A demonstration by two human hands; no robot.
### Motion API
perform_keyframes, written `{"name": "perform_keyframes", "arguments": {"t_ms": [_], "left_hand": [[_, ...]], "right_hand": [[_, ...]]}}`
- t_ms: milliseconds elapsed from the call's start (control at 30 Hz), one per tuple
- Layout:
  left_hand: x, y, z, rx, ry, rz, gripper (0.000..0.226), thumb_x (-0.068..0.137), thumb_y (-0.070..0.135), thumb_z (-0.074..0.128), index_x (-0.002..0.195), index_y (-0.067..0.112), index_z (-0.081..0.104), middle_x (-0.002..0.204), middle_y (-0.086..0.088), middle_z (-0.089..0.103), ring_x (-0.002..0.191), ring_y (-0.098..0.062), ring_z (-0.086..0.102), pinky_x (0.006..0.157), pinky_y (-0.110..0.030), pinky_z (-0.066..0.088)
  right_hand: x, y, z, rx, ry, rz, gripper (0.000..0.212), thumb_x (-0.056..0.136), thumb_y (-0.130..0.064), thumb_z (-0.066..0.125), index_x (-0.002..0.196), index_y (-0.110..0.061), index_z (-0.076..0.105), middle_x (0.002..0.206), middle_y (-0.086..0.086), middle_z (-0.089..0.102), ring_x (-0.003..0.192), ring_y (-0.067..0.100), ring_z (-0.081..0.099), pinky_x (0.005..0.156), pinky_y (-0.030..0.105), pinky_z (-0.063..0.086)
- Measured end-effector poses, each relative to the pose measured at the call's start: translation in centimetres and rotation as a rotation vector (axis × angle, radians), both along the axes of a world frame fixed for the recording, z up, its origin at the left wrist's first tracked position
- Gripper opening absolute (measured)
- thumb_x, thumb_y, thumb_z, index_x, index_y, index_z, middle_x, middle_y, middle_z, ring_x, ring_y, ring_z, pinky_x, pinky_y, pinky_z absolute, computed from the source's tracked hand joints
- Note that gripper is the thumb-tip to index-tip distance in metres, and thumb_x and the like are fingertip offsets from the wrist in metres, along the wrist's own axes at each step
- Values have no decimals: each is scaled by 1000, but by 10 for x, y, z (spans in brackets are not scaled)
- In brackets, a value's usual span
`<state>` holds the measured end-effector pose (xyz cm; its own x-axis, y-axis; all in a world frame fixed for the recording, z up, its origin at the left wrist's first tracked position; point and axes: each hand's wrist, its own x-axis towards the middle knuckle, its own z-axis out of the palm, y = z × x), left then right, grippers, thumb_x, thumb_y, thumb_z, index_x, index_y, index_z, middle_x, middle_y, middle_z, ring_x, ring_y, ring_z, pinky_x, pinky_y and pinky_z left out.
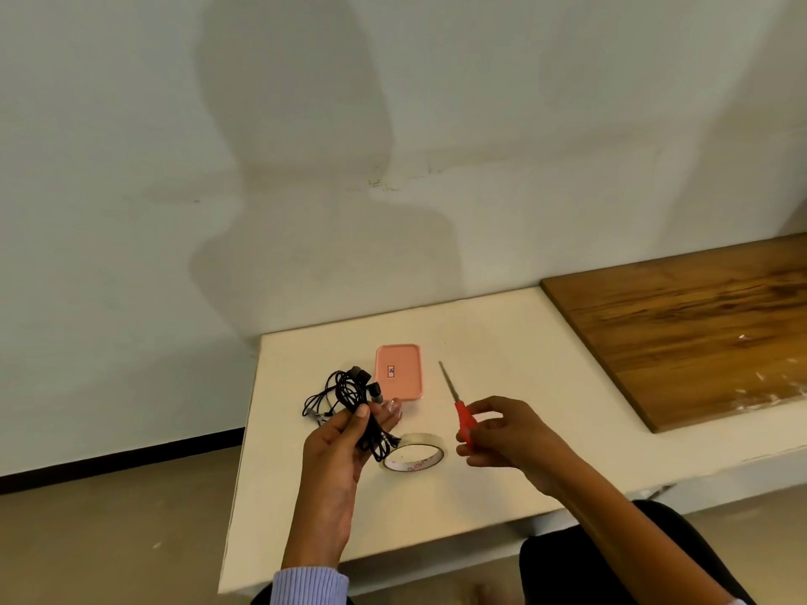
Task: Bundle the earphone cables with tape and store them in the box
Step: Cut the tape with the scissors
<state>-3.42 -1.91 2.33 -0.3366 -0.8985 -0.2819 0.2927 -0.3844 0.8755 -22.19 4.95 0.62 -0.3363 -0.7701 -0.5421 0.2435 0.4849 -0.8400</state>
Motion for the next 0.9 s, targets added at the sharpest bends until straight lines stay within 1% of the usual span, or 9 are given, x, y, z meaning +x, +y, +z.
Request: {"name": "perform_keyframes", "arguments": {"t_ms": [67,100,200,267,300,433,567,767,900], "left_hand": [[1,1,0,3,2,4,18,92,7,50,91,1,67,98,-18,73,94,-27,70,80,-24,57],[1,1,0,4,2,7,18,92,7,50,91,1,66,98,-18,73,94,-27,70,80,-23,57],[3,1,0,8,10,1,18,92,8,50,93,1,66,99,-18,72,95,-27,70,77,-22,57],[5,2,-1,12,21,-5,18,91,8,51,94,0,66,101,-19,72,97,-28,70,80,-24,57],[5,2,-1,11,17,-10,18,91,9,51,95,0,66,102,-19,72,98,-28,69,81,-24,57],[7,3,-2,-4,14,-19,19,92,10,50,96,0,66,102,-19,72,98,-28,69,82,-24,56],[7,2,-4,-17,15,-25,20,92,10,50,99,0,66,103,-19,71,99,-29,69,81,-23,56],[7,2,-7,-42,13,-37,23,92,11,50,105,-1,65,105,-19,71,102,-28,68,91,-33,53],[8,3,-7,-56,11,-45,22,93,12,49,103,1,66,104,-17,72,100,-26,69,88,-27,55]], "right_hand": [[7,12,11,7,-103,32,17,85,-7,65,101,-6,62,83,11,71,68,17,71,55,22,55],[12,17,13,15,-183,64,20,86,-12,65,104,-4,62,81,9,69,67,15,69,56,22,55],[26,30,6,39,-502,163,43,87,-30,61,117,0,56,77,8,61,69,16,63,56,26,57],[34,35,-3,43,-751,252,58,83,-45,62,120,-1,53,85,11,58,77,19,61,61,31,60],[37,37,-7,30,-832,296,62,81,-50,61,121,-3,53,88,12,56,79,20,60,62,33,60],[52,37,-19,-34,-870,434,67,79,-59,56,121,-6,53,89,9,56,78,16,60,60,29,59],[59,30,-26,-60,-865,465,72,76,-62,58,122,-8,53,88,7,57,77,14,60,58,26,59],[67,14,-37,-131,-934,377,85,63,-58,74,126,-6,50,88,9,57,76,16,62,58,27,59],[68,5,-41,-166,-958,322,87,58,-56,79,124,-6,51,87,9,56,74,16,63,57,28,59]]}}
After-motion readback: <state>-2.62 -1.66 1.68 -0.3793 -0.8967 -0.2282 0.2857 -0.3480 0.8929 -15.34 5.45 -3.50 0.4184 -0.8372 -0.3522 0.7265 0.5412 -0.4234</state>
